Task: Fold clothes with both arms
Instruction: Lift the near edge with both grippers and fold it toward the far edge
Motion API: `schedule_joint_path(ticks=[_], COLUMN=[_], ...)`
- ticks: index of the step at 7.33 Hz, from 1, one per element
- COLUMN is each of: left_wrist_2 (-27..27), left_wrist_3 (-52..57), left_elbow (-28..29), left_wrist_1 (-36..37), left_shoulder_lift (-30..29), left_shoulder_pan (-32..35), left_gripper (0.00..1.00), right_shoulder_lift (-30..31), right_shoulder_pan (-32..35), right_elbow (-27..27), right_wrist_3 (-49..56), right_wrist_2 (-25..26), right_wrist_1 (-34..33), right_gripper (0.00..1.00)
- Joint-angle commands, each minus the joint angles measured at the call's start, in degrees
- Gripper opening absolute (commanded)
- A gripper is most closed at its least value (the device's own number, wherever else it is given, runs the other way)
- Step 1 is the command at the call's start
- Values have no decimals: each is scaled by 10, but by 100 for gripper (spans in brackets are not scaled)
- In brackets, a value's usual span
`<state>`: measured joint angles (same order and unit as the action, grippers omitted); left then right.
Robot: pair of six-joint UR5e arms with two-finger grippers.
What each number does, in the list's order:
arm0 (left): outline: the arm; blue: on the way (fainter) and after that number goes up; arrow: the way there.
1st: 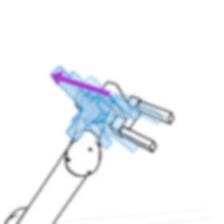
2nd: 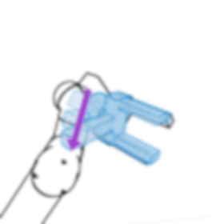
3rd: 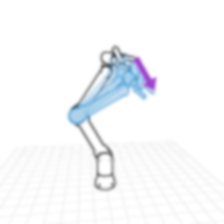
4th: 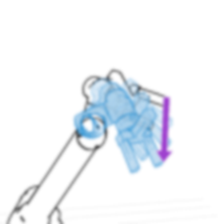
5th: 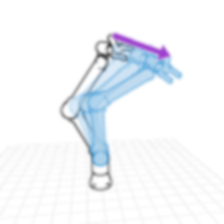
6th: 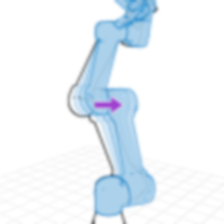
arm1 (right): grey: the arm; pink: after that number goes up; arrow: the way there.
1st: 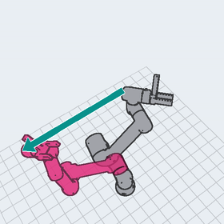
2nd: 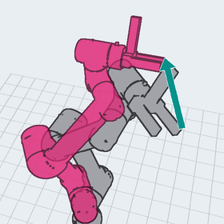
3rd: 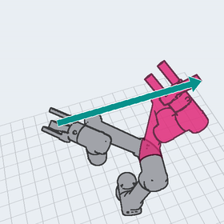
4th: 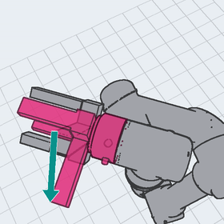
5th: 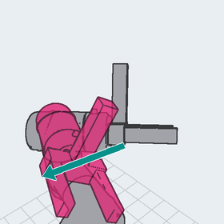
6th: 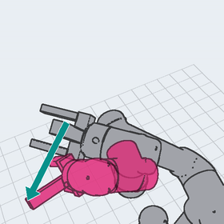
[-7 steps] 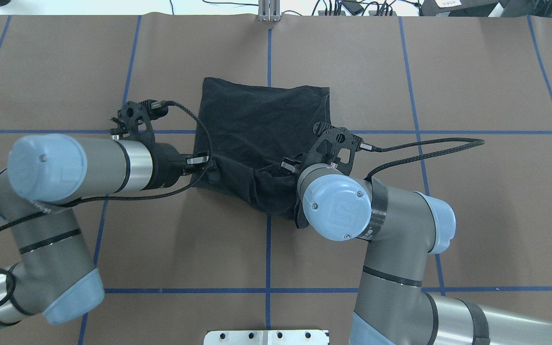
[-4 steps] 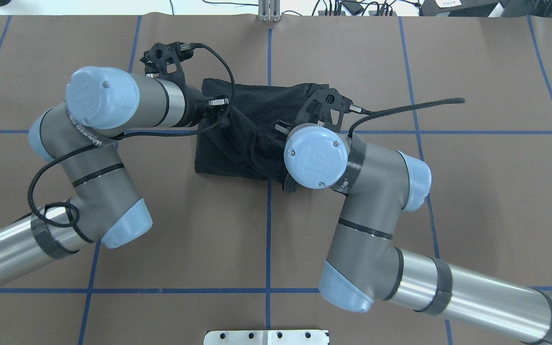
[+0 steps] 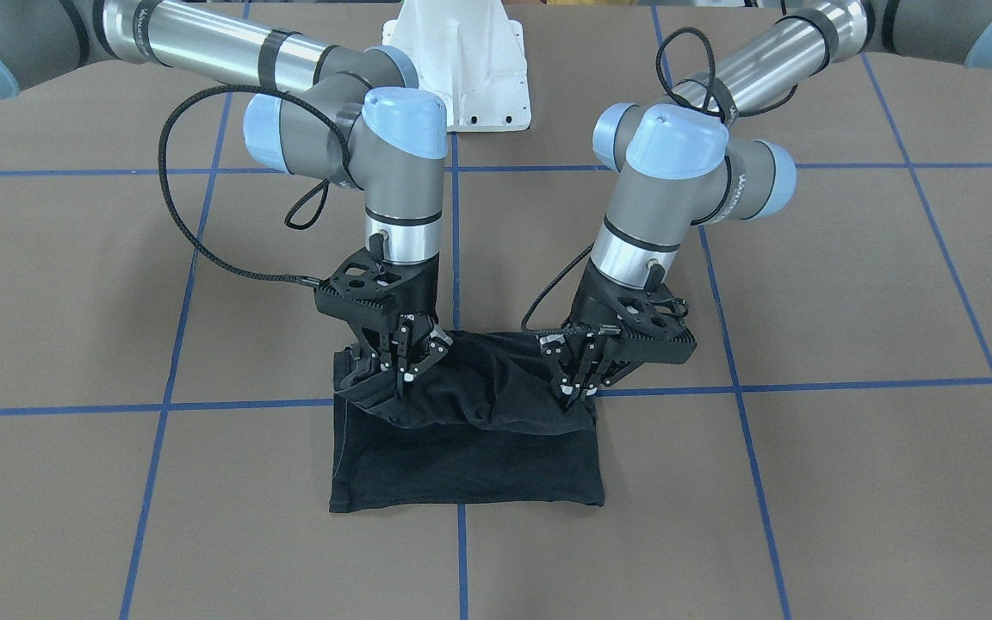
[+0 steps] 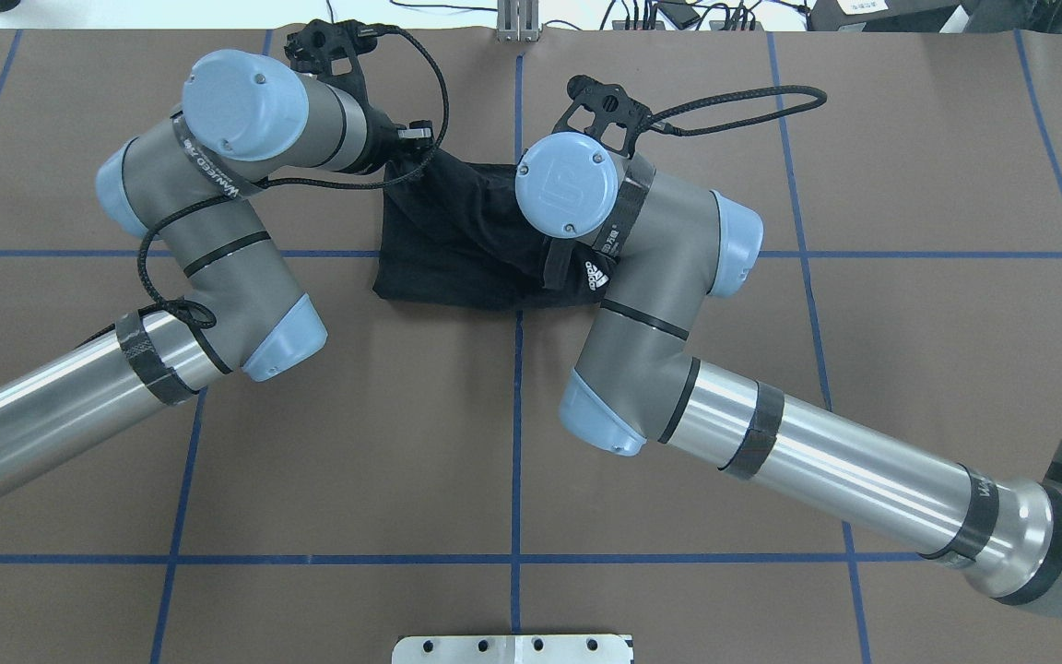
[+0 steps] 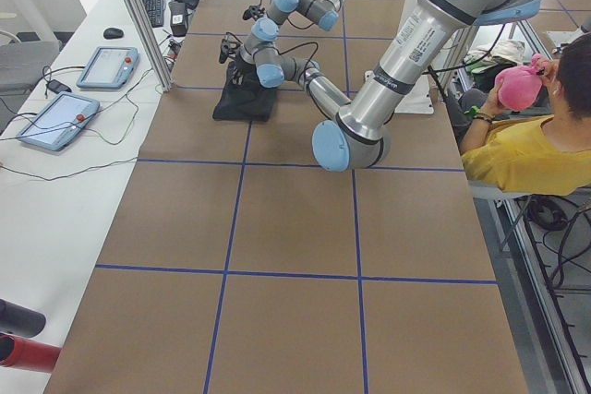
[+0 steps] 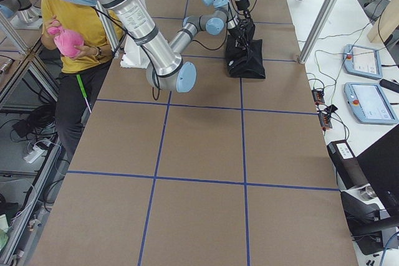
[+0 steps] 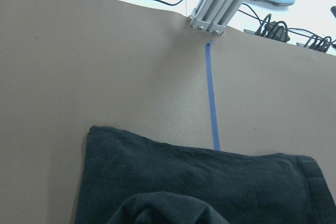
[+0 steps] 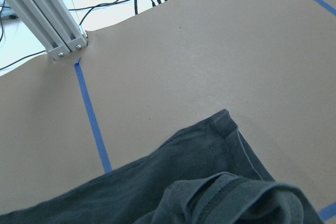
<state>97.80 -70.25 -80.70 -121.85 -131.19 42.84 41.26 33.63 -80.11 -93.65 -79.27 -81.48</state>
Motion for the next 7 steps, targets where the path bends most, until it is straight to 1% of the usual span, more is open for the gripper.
schedule_joint_path(ticks=[1,2,3,4,5,6,7], left_wrist_2=[-2,-3,-3,-3,-4,-3,-3], left_wrist_3=[8,8,7,8,9,10,10], left_elbow=[61,93,123,144,149,150,149], left_wrist_1=[-11,-11,-15,-32,-38,-38,-39], left_shoulder_lift=[-19,-38,-55,-60,-60,-60,-60], left_shoulder_pan=[1,1,0,0,1,1,2], left_gripper=[0,0,0,0,0,14,56], right_shoulder_lift=[-24,-51,-56,-56,-56,-56,-57], right_shoulder_pan=[13,17,18,22,31,45,57], right_elbow=[72,112,124,126,133,135,137], right_wrist_3=[7,8,9,14,32,45,52], right_wrist_2=[-1,-2,-2,-3,-11,-35,-51], right_wrist_1=[35,36,36,36,36,36,36], right_gripper=[0,0,0,0,0,0,19])
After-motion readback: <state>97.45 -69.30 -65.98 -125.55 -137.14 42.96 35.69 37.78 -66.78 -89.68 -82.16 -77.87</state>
